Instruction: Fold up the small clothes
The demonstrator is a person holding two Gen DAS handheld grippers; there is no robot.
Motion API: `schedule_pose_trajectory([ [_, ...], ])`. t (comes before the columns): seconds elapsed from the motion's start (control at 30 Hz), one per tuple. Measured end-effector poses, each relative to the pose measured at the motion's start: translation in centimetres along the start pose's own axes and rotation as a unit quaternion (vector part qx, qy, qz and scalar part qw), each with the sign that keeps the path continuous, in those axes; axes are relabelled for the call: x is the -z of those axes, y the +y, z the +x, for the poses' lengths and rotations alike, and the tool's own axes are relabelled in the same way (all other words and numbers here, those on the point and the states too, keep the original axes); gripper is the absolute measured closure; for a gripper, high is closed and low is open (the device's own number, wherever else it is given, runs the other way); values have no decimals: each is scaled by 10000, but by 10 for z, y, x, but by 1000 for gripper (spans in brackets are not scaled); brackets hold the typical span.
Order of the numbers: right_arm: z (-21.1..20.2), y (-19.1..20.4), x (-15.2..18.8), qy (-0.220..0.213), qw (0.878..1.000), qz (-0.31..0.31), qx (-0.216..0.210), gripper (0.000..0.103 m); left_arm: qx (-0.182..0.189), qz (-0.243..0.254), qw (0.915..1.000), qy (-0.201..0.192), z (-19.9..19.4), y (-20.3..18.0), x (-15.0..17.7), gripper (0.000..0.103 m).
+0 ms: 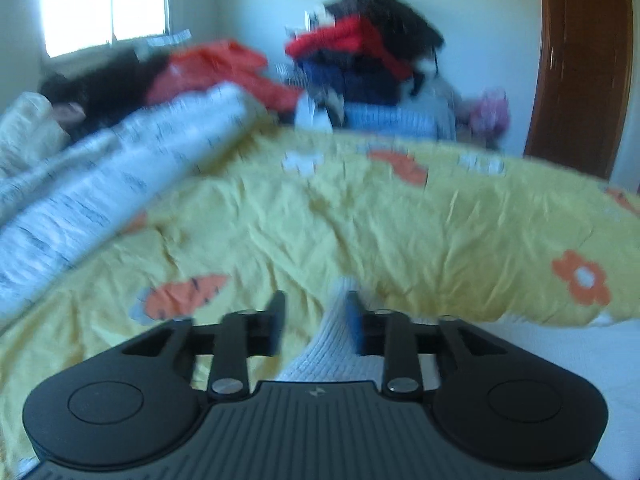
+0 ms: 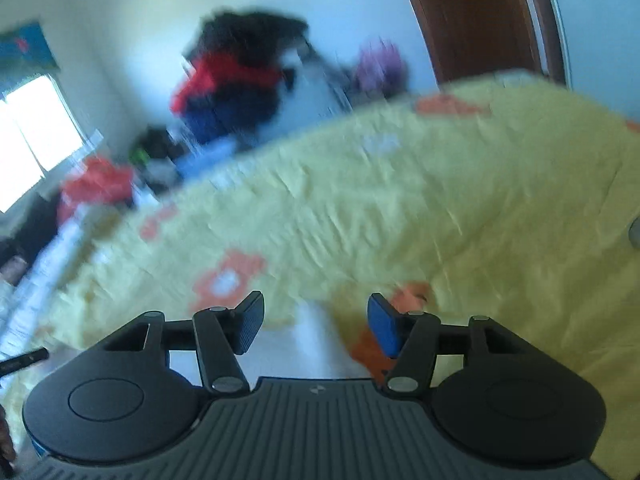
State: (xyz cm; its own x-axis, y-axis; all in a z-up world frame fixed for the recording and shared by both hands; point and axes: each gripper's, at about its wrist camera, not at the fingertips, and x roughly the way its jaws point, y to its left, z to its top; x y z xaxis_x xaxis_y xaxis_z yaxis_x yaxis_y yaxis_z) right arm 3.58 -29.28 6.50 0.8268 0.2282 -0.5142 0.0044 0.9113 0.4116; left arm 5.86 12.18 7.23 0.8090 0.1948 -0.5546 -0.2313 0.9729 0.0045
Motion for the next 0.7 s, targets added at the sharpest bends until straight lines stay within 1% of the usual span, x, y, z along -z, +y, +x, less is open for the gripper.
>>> schedule_pose_trajectory([
  [0.03, -7, 5, 1, -58, 9999, 29, -160, 42, 116, -6, 9999, -101, -10, -4, 1, 45],
  [0.07, -12, 11, 4, -42, 9995, 30, -322, 37, 250, -11, 9996, -142, -16, -8, 3, 29],
  [0.1, -12, 17, 8, 28, 9991, -33, -417, 36, 410, 14, 9991, -141, -19, -15, 5, 26],
  [0.13, -8, 26, 14, 131, 9988, -192, -437, 36, 601, 103, 9981, -95, -20, -23, 9, 26],
  [0.17, -4, 34, 21, 199, 9983, -389, -390, 36, 694, 230, 9973, -41, -18, -30, 13, 26],
  [0.2, 2, 39, 26, 269, 9974, -580, -328, 37, 682, 393, 9969, 37, -14, -37, 18, 26],
  [0.27, 19, 44, 39, 566, 9949, -840, -24, 38, 484, 644, 9962, 322, 1, -44, 30, 26],
  [0.3, 25, 43, 44, 706, 9935, -887, 121, 40, 397, 661, 9954, 575, 12, -42, 36, 25],
  [0.33, 29, 37, 48, 793, 9926, -900, 202, 41, 483, 531, 9953, 657, 18, -35, 40, 25],
  [0.4, 26, 29, 49, 672, 9949, -759, -1, 41, 648, 253, 9959, 573, 19, -22, 41, 25],
  [0.47, 28, 20, 50, 582, 9963, -617, -114, 41, 590, 352, 9960, 573, 24, -24, 42, 25],
  [0.6, 28, 32, 53, 626, 9940, -891, 71, 39, 365, 582, 9958, 600, 22, -36, 41, 25],
  [0.63, 23, 37, 53, 600, 9936, -937, 191, 39, 273, 600, 9962, 578, 16, -36, 40, 25],
  [0.67, 16, 43, 57, 525, 9937, -947, 284, 37, 120, 603, 9967, 527, 7, -37, 39, 26],
  [0.7, 4, 50, 58, 401, 9941, -958, 307, 34, 53, 589, 9971, 482, -4, -37, 40, 25],
])
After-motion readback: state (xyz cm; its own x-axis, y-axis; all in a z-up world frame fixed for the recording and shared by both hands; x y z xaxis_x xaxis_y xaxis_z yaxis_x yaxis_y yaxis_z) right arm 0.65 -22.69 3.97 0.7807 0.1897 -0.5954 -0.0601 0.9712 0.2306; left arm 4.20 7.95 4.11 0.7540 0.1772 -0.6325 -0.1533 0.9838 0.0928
